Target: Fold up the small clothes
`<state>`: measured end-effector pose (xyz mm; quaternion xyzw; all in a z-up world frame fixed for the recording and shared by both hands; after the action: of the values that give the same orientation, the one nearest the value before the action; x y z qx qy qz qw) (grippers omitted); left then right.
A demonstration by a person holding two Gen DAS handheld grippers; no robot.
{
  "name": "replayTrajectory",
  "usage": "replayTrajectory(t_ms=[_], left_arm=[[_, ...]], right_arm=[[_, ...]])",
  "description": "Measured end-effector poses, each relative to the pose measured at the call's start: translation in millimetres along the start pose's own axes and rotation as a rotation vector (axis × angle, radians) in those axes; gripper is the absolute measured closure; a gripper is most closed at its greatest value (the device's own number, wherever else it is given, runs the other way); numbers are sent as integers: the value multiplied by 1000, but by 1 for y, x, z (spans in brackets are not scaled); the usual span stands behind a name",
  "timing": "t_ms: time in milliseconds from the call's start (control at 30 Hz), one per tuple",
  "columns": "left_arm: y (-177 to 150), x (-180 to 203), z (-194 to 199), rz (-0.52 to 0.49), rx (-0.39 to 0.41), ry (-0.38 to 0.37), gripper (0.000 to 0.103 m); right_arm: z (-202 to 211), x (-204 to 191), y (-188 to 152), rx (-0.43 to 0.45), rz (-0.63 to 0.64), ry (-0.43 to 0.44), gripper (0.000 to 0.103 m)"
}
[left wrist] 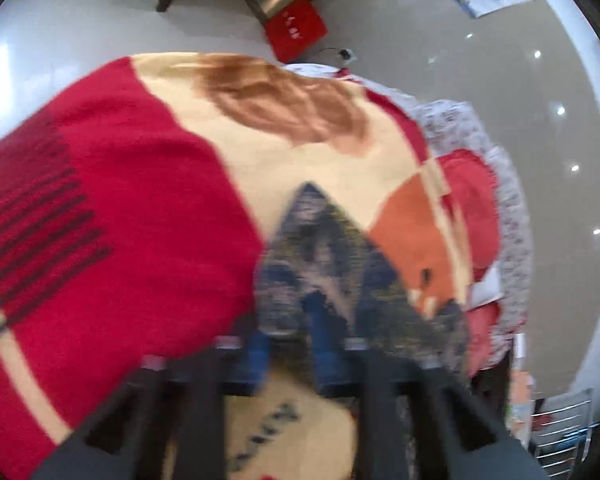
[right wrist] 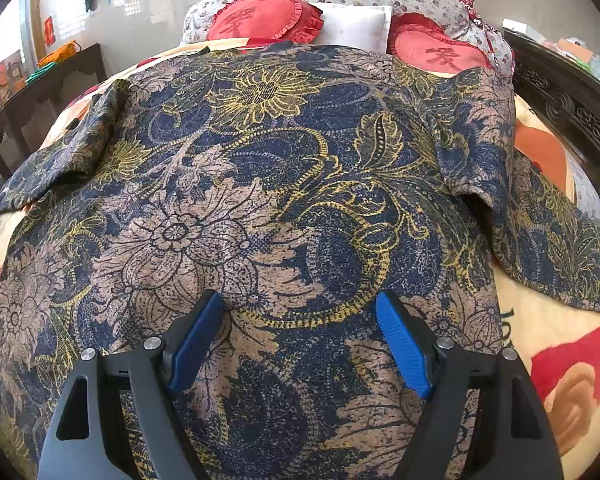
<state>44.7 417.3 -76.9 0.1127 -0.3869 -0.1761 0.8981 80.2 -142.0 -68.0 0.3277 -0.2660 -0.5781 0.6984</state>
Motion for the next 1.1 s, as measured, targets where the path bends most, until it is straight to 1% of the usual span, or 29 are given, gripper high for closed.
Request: replayTrajectory(t_ms=[33,100,133,167,233,267,333,400,433,500,533,567,633,667,767,833,867,933,1000,1033,1100], left_arm=[[1,-1,2,-4,-3,-3,96],[5,10,16,-69,33,27,97],[10,22,30,-116,86,31,97],[16,31,41,-138,127,20,97],[27,55,72,-183,236,-18,97],[31,69,90,-196,286,-59,97],[33,99,118,-218,341,-172,97],[26,142,143,-271,361,-328,97],[20,160,148,-295,351,-390,97],[-5,209,151,-366,290,-540,97],[-17,226,148,-387,251,-592,97],[-36,248,140,-405,191,-661,97],[-74,281,120,-453,99,-724,97],[-100,298,106,-483,48,-748,97],[-174,334,56,-518,-115,-781,97],[-218,348,25,-528,-191,-774,97],[-244,353,7,-527,-248,-775,97],[-288,358,-20,-538,-316,-768,97],[-320,359,-39,-534,-372,-759,97],[-339,357,-50,-545,-398,-737,97],[-358,355,-69,-561,-432,-713,97]], right_arm=[[0,0,0,-1,1,-1,50],[0,0,0,0,1,-1,50],[1,-1,0,0,1,-1,50],[1,-1,0,0,1,-1,50],[1,-1,0,1,1,-1,50],[1,-1,-1,1,1,-1,50],[1,-1,0,1,1,-1,50],[1,-1,-1,1,1,-2,50],[1,-2,-1,2,1,-1,50],[1,-1,-1,2,-3,1,50],[1,-1,0,2,-4,2,50],[0,0,0,3,-7,4,50],[2,2,0,2,-14,8,50],[3,1,0,3,-19,11,50],[9,6,-2,4,-40,15,50],[14,8,-5,-7,-42,7,50],[18,10,-8,-7,-33,7,50],[21,11,-14,5,-13,9,50],[24,17,-19,23,-21,12,50],[24,19,-20,26,-32,14,49],[20,22,-20,21,-45,16,48]])
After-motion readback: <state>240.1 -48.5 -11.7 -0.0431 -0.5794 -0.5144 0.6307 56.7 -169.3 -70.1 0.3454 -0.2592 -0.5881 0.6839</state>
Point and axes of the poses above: each gripper's, at about its wrist camera, not at the fingertips, and z roughly against the way its jaws point, x to its right, y to its top, the point moved 1 cm from there along -z, roughly the way its jaws point, and after that the axes turned 13 degrees about x, right-handed, at the moved point
